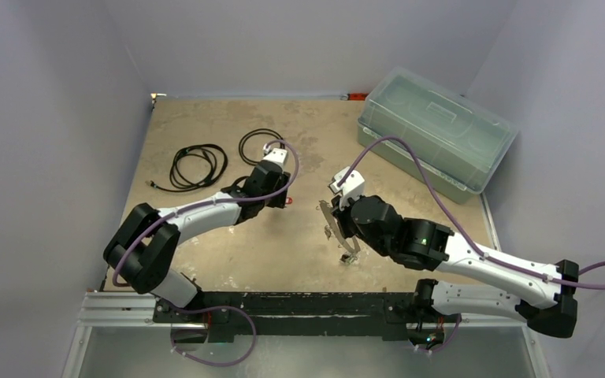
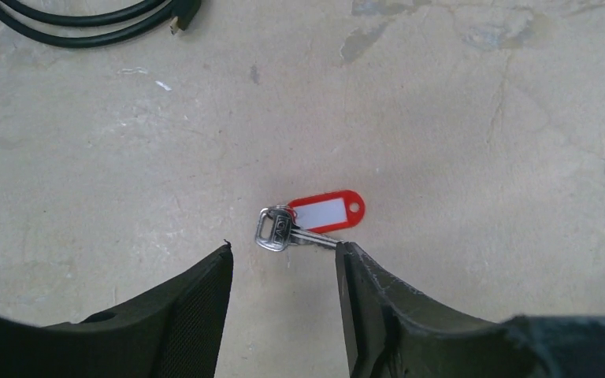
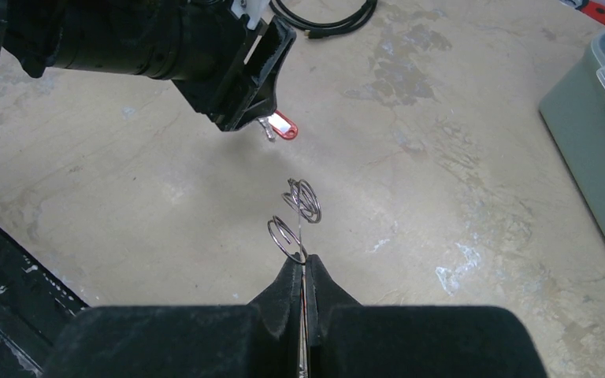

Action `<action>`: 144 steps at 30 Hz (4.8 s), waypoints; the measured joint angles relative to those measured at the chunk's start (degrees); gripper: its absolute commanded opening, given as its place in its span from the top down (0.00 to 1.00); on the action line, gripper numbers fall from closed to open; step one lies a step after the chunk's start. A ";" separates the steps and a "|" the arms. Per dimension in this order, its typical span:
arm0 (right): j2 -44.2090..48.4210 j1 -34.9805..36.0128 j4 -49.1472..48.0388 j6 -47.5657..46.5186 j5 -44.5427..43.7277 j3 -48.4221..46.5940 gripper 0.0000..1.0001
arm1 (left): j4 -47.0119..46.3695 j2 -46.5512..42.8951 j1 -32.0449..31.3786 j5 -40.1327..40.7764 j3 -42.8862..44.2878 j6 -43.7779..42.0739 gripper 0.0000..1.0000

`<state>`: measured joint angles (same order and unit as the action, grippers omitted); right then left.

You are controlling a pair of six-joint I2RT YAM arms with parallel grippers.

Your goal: Put the keys on the keyring

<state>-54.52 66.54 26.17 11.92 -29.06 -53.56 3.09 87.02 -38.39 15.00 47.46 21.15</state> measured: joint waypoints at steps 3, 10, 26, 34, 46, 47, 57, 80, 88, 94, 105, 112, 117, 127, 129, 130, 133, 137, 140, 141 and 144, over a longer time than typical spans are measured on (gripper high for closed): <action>-0.33 0.00 0.09 0.00 -0.07 -0.02 1.00 | 0.52 1.73 0.70 1.27 1.27 -1.66 0.54; -0.33 0.00 0.33 0.04 -0.13 -0.02 1.00 | 0.83 8.81 2.84 -1.40 5.16 -6.03 0.53; -0.33 0.00 0.37 0.04 -0.13 -0.02 1.00 | -3.82 13.42 4.55 -7.10 5.44 -8.28 0.84; -0.33 0.00 0.39 0.02 -0.13 -0.02 1.00 | -4.83 13.35 4.52 -7.82 4.92 -5.88 1.00; -0.33 0.00 1.14 -1.16 -1.46 -0.87 1.00 | -4.81 3.72 -0.11 -5.64 -5.79 6.45 0.71; -0.33 0.00 1.25 -1.27 -1.49 -1.05 1.00 | -4.42 2.78 -0.24 -5.46 -6.69 6.97 0.68; -1.07 0.00 1.66 -1.55 -1.49 -1.95 1.00 | -0.48 -4.83 -1.05 -3.41 -9.22 6.23 0.70; -2.58 0.00 1.70 -1.66 -1.46 -2.47 1.00 | -3.34 -2.58 -2.58 -7.10 -9.25 3.26 0.78; -2.58 0.00 1.70 -1.62 -1.46 -2.47 1.00 | -3.74 -1.73 -2.67 -6.51 -9.22 3.21 0.84; -2.58 0.00 1.70 -1.60 -1.44 -2.47 1.00 | -3.74 -1.09 -2.69 -5.73 -9.22 3.08 0.85; -2.58 0.00 1.70 -1.44 -1.42 -2.45 1.00 | -3.85 -0.61 -3.04 -5.16 -9.20 3.04 1.00; -2.58 0.00 1.70 -1.44 -1.55 -2.45 1.00 | -3.85 -0.66 -3.19 -4.92 -9.09 2.80 1.00; -2.45 0.00 1.73 -1.38 -2.60 -2.45 1.00 | -3.76 -3.39 -3.80 -4.98 -9.11 2.16 1.00; -2.38 0.00 1.68 -1.77 -2.97 -2.47 1.00 | 0.63 -14.32 -4.07 -4.92 -8.20 1.77 1.00; -2.38 0.00 1.64 -2.16 -2.86 -2.47 1.00 | 3.13 -16.35 -4.13 -4.92 -7.21 1.77 1.00; -2.38 0.00 1.57 -2.51 -2.71 -2.47 1.00 | 4.44 -17.49 -4.20 -4.85 -6.56 1.79 1.00; -2.16 0.00 1.07 -3.54 -1.46 -2.47 1.00 | 8.98 -20.83 -4.61 -4.26 -3.96 1.75 1.00; -1.16 0.00 -0.04 -4.83 1.29 -2.47 1.00 | 15.58 -24.50 -4.87 -3.67 1.88 0.11 1.00; -0.15 0.00 -1.09 -5.70 3.58 -2.47 1.00 | 19.65 -26.64 -4.87 -3.93 6.05 -3.48 1.00; 0.17 0.00 -1.40 -6.12 4.70 -2.47 1.00 | 20.35 -27.58 -4.87 -4.46 7.04 -5.31 1.00; 0.81 0.00 -2.05 -7.93 7.26 -2.47 1.00 | 20.83 -31.41 -4.87 -7.54 7.65 -12.11 1.00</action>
<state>-53.71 66.54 24.12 3.99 -21.80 -56.03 23.92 55.61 -43.27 7.46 55.11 9.04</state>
